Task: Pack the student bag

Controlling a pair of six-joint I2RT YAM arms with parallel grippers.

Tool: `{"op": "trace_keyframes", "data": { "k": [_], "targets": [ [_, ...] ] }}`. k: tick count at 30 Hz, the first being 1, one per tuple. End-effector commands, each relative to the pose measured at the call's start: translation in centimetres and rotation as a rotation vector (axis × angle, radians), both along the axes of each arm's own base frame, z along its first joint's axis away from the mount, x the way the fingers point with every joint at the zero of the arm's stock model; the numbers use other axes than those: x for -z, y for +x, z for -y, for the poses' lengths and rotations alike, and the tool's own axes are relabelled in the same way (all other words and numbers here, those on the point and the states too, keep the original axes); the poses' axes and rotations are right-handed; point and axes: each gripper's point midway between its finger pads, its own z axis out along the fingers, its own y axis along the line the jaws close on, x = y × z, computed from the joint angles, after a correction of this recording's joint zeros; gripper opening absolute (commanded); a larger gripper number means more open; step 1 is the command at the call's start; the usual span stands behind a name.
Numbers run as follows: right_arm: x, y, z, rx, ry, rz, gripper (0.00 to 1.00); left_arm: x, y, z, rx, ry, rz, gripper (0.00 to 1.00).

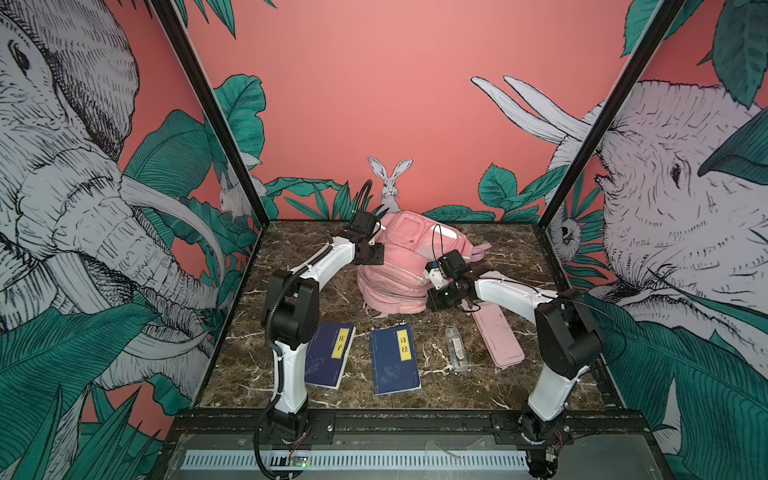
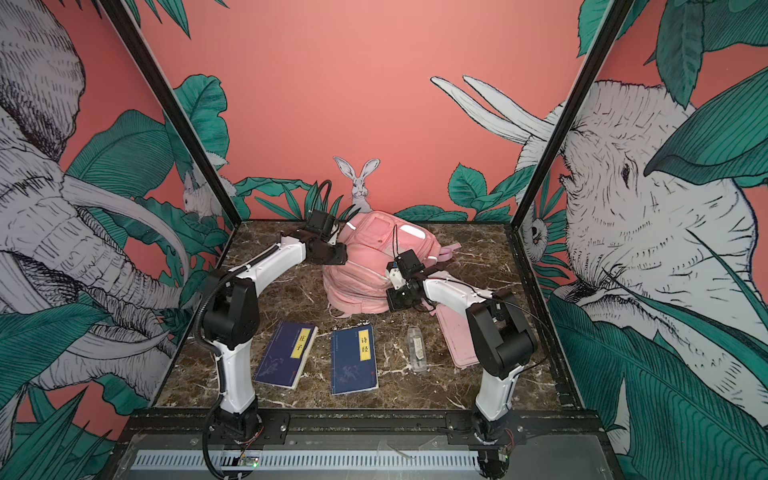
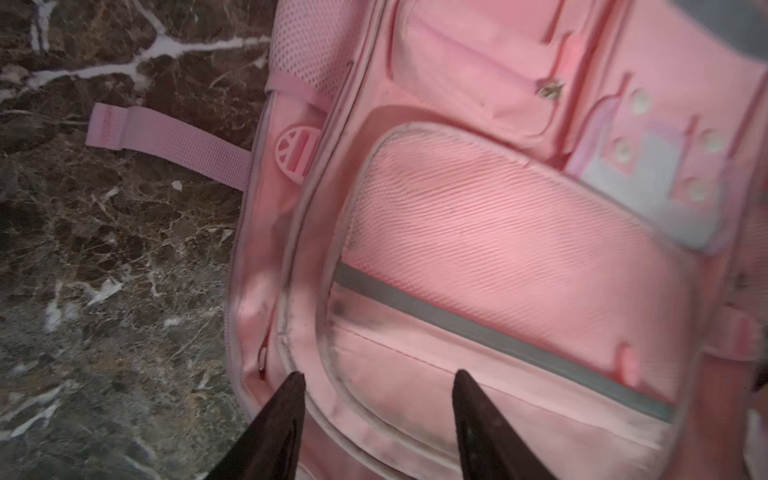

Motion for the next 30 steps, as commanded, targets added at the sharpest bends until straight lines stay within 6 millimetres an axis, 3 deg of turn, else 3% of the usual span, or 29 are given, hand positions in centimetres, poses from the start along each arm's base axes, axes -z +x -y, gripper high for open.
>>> {"op": "trace_keyframes", "data": {
  "k": [1, 6, 14, 23, 30],
  "targets": [
    [-0.9, 0.0, 0.8, -0.024, -0.039, 0.024, 0.01, -0.5, 0.8, -1.6, 0.053, 0.122, 0.02, 0.57],
    [-0.4, -0.1, 0.8, -0.041, -0.052, 0.007, 0.0, 1.7, 1.6, -0.9, 0.076, 0.054, -0.025, 0.47],
    [0.0, -0.3, 0.6, -0.063, -0.056, -0.01, 0.0, 1.9, 1.9, 0.1, 0.065, -0.065, -0.024, 0.3],
    [-0.2, -0.3, 0.6, -0.073, -0.063, -0.007, 0.0, 3.0, 2.3, -0.6, 0.043, -0.108, -0.062, 0.43],
    [-0.1, -0.2, 0.5, -0.074, -0.065, -0.011, 0.0, 4.3, 2.0, 0.7, 0.072, -0.206, -0.116, 0.43]
  ]
}}
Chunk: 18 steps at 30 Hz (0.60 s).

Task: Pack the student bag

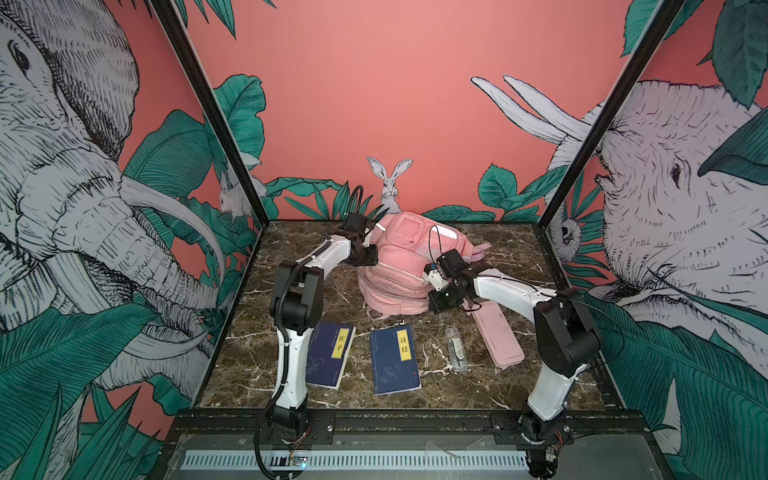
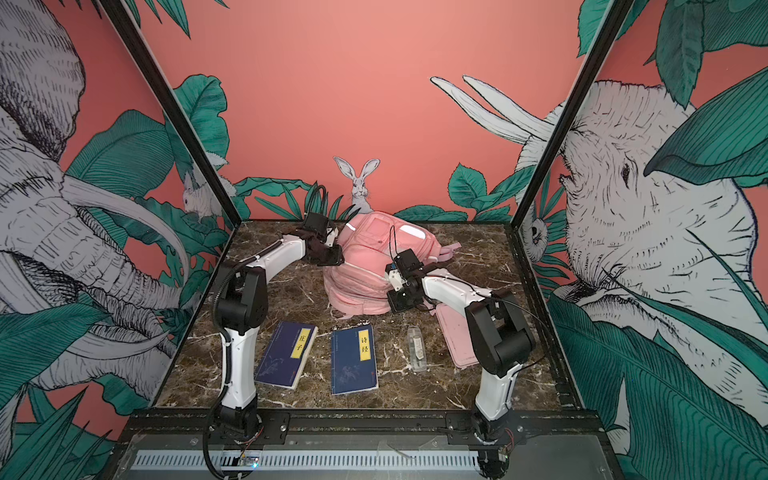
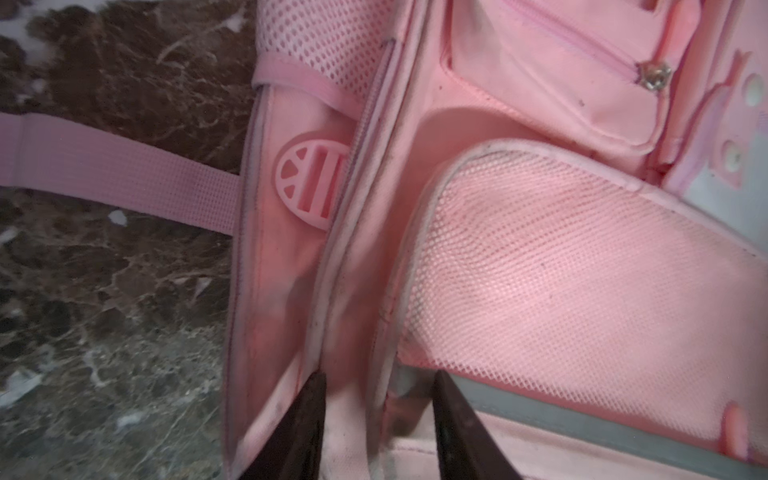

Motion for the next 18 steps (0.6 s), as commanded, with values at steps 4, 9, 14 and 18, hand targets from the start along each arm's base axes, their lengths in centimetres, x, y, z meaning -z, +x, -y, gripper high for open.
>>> {"op": "trace_keyframes", "data": {
  "k": [4, 9, 14, 18],
  "targets": [
    [-0.3, 0.2, 0.0, -0.014, -0.015, -0.005, 0.0, 0.7, -0.6, 1.5, 0.016, -0.134, -0.047, 0.36],
    [0.0, 0.1, 0.0, -0.02, -0.021, -0.011, 0.0, 0.9, -0.7, 1.8, 0.019, -0.166, -0.053, 0.31],
    [-0.4, 0.1, -0.1, -0.029, -0.021, -0.01, 0.0, 0.9, -0.6, 1.9, 0.007, -0.203, -0.073, 0.0],
    [-0.3, -0.3, 0.2, -0.032, -0.039, -0.015, 0.0, -0.1, 0.1, 1.6, -0.052, -0.295, -0.067, 0.0]
  ]
}}
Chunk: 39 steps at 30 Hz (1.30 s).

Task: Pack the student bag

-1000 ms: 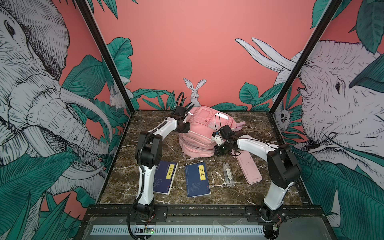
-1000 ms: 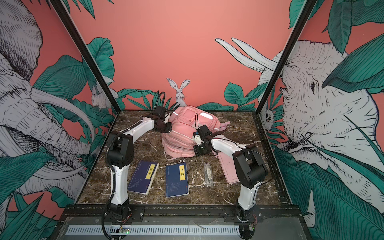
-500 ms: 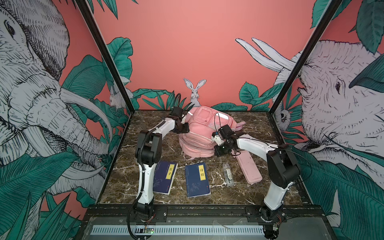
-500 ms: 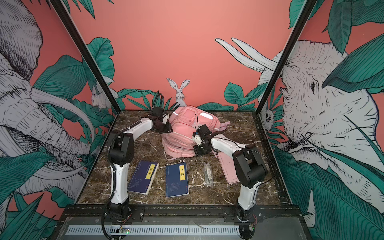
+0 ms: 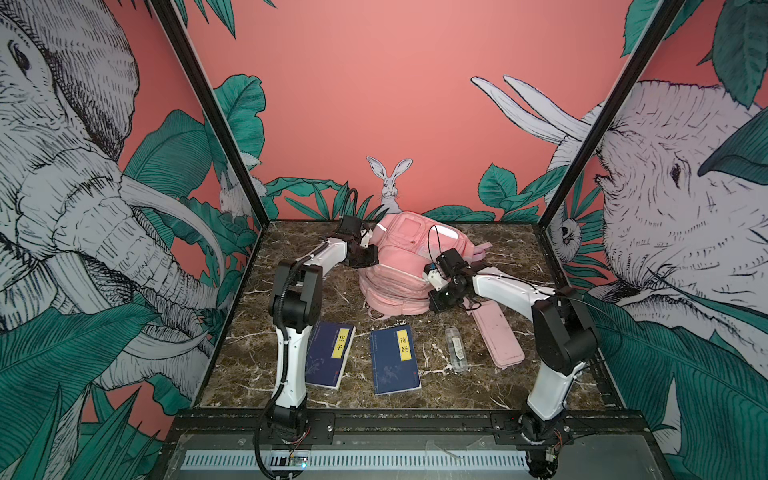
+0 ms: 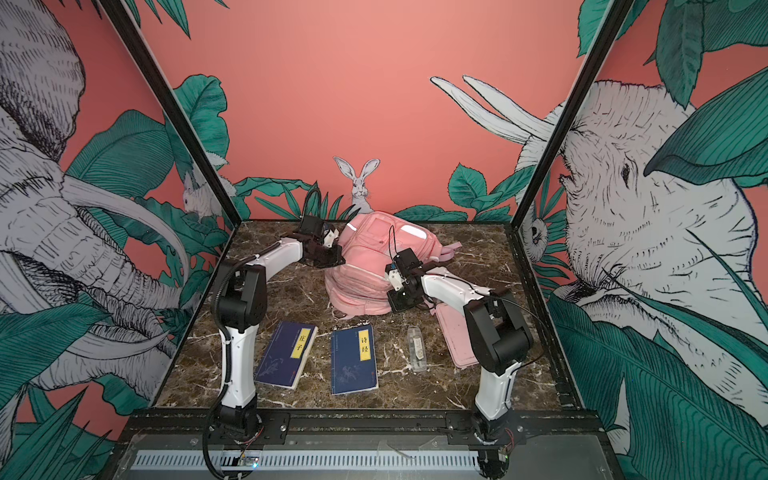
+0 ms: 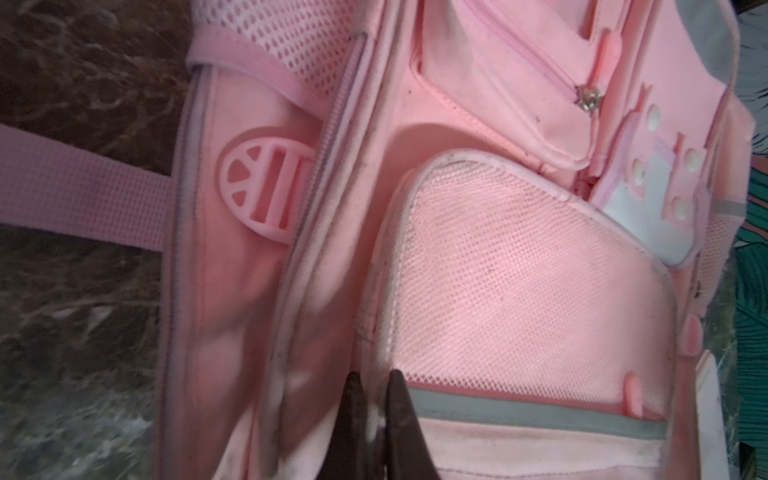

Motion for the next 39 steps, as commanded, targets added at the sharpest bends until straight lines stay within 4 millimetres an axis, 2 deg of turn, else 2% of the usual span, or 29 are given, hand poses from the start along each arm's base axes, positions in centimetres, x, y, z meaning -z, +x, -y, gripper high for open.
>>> {"op": "trace_keyframes", "data": {
  "k": [1, 5, 11, 12, 23, 26, 29, 31, 35, 39],
  "targets": [
    [-0.3, -0.5, 0.0, -0.025, -0.03, -0.007, 0.0, -0.8, 0.3, 0.1, -0.07, -0.125, -0.018, 0.0],
    [0.1, -1.8, -0.6, -0.061, -0.052, -0.017, 0.0, -1.9, 1.0, -0.8, -0.189, -0.229, 0.016, 0.0],
    [0.5, -3.6, -4.1, -0.126, -0.007, -0.053, 0.0, -3.4, 1.3, -0.8, -0.288, -0.351, 0.048, 0.0],
    [-0.4, -3.1, -5.3, -0.138, 0.016, -0.034, 0.0, -3.5, 1.3, -0.8, -0.299, -0.361, 0.05, 0.0],
    [-1.9, -3.3, -14.5, -0.222, 0.181, -0.072, 0.0, -5.1, 1.2, -1.5, -0.368, -0.404, 0.093, 0.0],
    [-2.5, -3.3, -16.4, -0.234, 0.22, -0.076, 0.0, -5.7, 1.4, -1.8, -0.389, -0.403, 0.111, 0.0],
    [-2.7, -2.9, -16.9, -0.219, 0.24, -0.065, 0.0, -6.5, 1.8, -2.7, -0.432, -0.407, 0.141, 0.0],
    [-2.8, -2.6, -16.4, -0.208, 0.228, -0.05, 0.0, -7.0, 2.0, -3.5, -0.466, -0.414, 0.162, 0.0],
    [-2.9, -2.0, -13.9, -0.171, 0.208, -0.033, 0.0, -7.9, 1.7, -6.7, -0.581, -0.412, 0.222, 0.0],
    [-3.2, -1.7, -11.1, -0.136, 0.197, -0.028, 0.0, -7.9, 0.1, -10.1, -0.714, -0.365, 0.282, 0.0]
  ]
}}
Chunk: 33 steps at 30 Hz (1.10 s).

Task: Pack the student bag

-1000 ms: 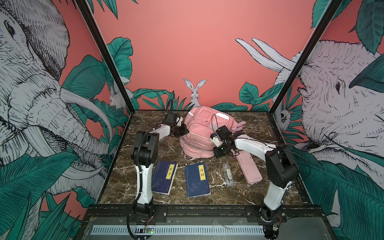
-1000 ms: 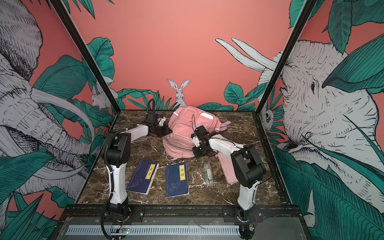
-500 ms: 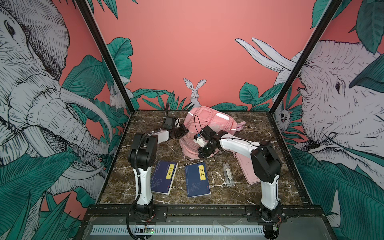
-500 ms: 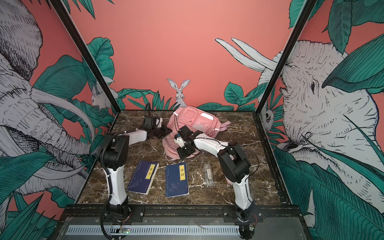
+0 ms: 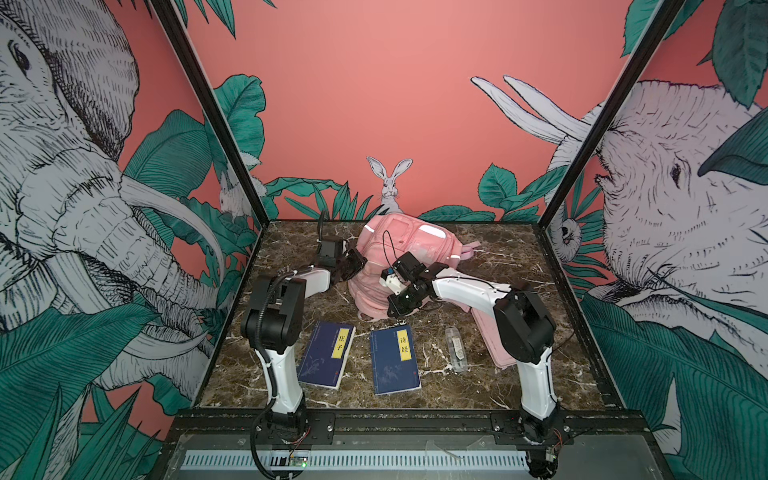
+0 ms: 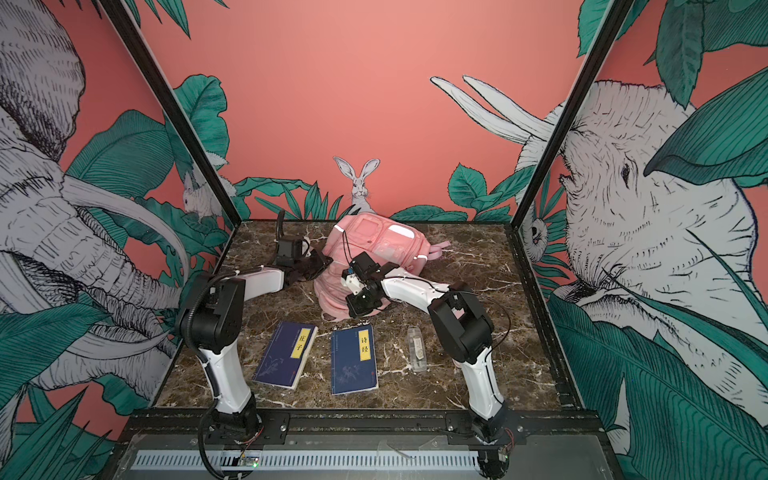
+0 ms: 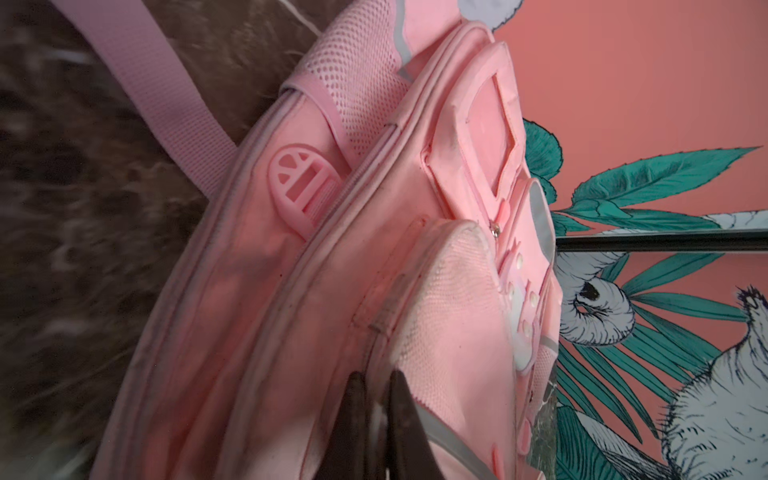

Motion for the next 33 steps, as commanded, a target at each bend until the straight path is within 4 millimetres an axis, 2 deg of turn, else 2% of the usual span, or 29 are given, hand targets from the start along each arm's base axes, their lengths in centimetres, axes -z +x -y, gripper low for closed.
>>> {"op": "trace_keyframes", "data": {
  "k": [1, 4, 10, 12, 21, 33],
  "targets": [
    [-2.6, 0.5, 1.6, 0.017, 0.047, 0.045, 0.0, -5.4, 1.3, -4.7, -0.24, 0.002, 0.16, 0.0],
    [-2.4, -0.2, 2.3, 0.013, 0.037, 0.035, 0.0, -5.1, 0.6, -5.3, -0.286, 0.003, 0.165, 0.0],
    [-0.7, -0.6, 2.8, 0.044, -0.019, 0.007, 0.0, -4.8, 0.3, -3.6, -0.306, -0.027, 0.172, 0.0],
    [-0.9, -0.7, 2.4, 0.055, -0.004, 0.005, 0.0, -4.9, 0.4, -3.3, -0.309, -0.025, 0.176, 0.0],
    [-1.7, -1.1, -2.7, 0.011, 0.1, -0.051, 0.0, -4.5, 0.6, -2.8, -0.321, -0.042, 0.174, 0.0],
    [-2.0, 0.4, -7.9, 0.068, 0.215, -0.127, 0.0, -3.9, 0.7, -2.6, -0.336, -0.054, 0.168, 0.0]
  ]
}}
